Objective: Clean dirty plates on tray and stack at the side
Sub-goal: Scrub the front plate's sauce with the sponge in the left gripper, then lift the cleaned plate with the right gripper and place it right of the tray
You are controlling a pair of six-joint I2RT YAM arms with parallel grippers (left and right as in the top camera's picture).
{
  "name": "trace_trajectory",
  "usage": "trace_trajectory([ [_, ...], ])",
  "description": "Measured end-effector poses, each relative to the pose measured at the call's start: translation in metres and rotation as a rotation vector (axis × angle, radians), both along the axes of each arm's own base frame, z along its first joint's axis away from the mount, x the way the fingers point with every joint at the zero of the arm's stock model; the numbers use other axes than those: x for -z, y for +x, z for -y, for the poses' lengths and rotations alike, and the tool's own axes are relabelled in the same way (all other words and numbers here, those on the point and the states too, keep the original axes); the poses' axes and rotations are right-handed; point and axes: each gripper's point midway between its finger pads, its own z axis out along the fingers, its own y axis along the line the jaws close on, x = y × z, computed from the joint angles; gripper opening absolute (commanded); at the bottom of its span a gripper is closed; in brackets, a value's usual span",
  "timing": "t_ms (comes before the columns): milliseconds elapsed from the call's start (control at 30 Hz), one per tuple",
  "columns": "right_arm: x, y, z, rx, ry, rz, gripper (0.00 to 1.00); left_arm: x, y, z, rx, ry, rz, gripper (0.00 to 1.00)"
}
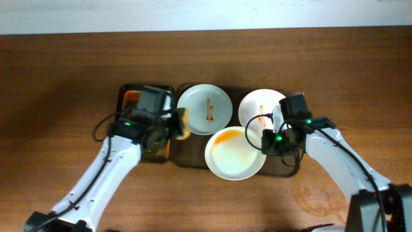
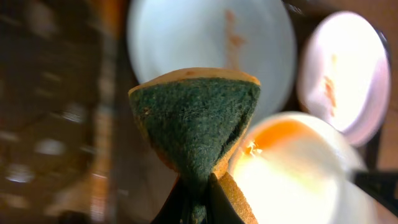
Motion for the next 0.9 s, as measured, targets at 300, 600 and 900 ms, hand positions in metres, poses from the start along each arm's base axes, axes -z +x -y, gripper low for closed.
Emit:
trace_trajectory([
  [300,-0.053,0.033,0.043,0.021,-0.379,0.248,0.04,0.001,0.030,-0.113,-0.210,0.120,0.047,0.00],
  [600,-0.116,0.046,0.006,-0.115,-0.935,0.650,0.04,0.002,0.031,-0.121,-0.232,0.166,0.052,0.00],
  [900,-0.169,0.047,-0.020,-0.084,-1.127,0.894,0.04,0.002,0.031,-0.122,-0.233,0.168,0.052,0.00],
])
